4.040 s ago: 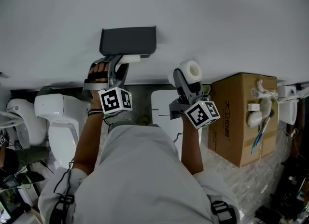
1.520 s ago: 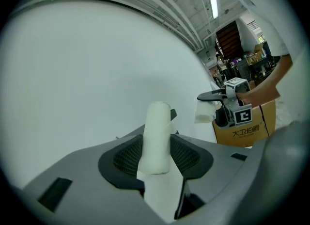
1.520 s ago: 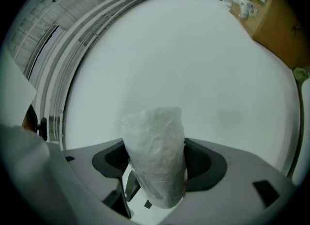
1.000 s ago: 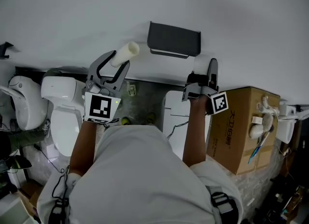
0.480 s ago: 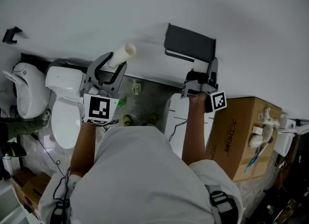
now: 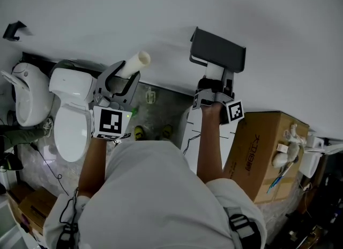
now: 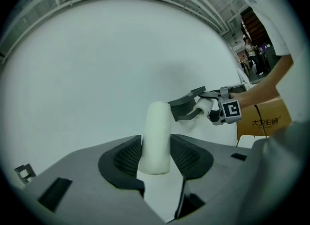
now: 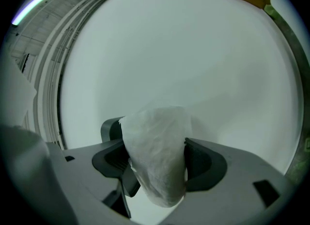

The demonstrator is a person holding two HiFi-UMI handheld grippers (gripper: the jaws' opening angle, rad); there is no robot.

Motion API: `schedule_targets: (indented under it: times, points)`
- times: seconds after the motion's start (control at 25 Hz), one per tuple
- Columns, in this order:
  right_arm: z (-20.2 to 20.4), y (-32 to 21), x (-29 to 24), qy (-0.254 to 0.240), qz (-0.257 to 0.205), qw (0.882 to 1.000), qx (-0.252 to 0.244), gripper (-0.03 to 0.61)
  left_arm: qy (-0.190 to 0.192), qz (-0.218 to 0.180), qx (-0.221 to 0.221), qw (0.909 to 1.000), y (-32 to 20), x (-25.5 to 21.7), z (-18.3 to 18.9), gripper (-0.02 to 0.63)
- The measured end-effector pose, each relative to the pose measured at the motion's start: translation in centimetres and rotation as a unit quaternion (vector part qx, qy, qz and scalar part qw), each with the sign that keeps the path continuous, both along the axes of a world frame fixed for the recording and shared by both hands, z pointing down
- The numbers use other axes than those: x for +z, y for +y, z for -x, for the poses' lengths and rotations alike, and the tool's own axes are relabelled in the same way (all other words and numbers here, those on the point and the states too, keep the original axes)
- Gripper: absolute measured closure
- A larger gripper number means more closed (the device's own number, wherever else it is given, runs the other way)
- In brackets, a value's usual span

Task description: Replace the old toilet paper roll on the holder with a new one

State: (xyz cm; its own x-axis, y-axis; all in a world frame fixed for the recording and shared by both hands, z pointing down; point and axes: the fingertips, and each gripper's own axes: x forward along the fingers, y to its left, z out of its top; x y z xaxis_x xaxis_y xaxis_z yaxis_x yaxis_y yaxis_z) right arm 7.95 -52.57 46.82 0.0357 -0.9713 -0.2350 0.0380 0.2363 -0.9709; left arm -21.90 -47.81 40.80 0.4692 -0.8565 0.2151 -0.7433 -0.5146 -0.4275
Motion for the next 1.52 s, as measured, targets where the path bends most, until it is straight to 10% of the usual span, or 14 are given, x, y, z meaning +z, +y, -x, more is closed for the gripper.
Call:
schedule_targets:
  times: [0.72, 1.52]
  points:
    - [7.2, -0.5, 1.0, -0.018, 0.001, 0.998, -0.059, 0.267, 0.0, 0.006, -0.052, 0.9986, 2.7, 0.6, 6.0, 0.407]
    - [9.2, 5.2, 3.0, 0.026, 0.044, 0.995, -0.09, 0.183, 0.01, -0.001, -0.013, 0.9999, 3.6, -0.3, 4.6, 0.407]
